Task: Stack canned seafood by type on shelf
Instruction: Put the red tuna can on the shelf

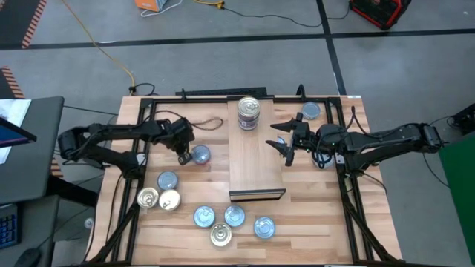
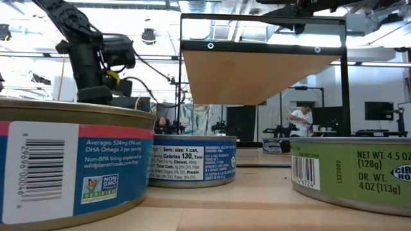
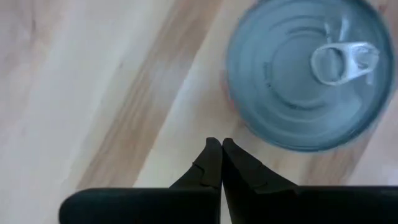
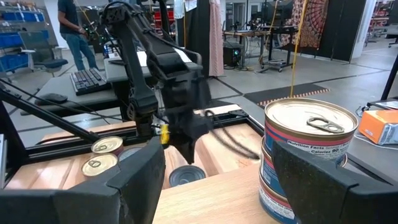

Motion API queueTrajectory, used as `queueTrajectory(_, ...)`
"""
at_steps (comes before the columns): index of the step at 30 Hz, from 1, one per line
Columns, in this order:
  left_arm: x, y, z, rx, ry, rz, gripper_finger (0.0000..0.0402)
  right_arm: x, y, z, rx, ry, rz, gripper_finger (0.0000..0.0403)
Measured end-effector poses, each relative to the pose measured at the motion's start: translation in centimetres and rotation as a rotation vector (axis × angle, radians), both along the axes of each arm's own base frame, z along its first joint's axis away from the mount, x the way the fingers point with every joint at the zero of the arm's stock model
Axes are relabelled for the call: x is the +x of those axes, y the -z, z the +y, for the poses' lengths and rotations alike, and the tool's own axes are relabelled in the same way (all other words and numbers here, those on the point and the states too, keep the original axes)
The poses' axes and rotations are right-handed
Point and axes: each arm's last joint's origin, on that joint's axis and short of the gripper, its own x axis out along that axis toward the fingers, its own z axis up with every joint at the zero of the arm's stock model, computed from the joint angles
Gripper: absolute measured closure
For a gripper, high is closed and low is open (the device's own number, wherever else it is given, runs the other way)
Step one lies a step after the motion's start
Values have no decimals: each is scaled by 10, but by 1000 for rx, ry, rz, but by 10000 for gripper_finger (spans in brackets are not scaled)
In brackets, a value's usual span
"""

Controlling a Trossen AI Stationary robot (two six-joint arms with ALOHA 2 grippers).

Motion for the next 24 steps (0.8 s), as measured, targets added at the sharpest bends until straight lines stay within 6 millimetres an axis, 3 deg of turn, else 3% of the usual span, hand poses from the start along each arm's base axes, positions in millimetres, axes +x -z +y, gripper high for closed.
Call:
queueTrajectory(8,6,-17,-26,162,-34,-64,401,0,0,0,11,0,-4,85)
queueTrajectory(24,16,0,-24,54,-100,-41,401,0,0,0,14,0,-8,85)
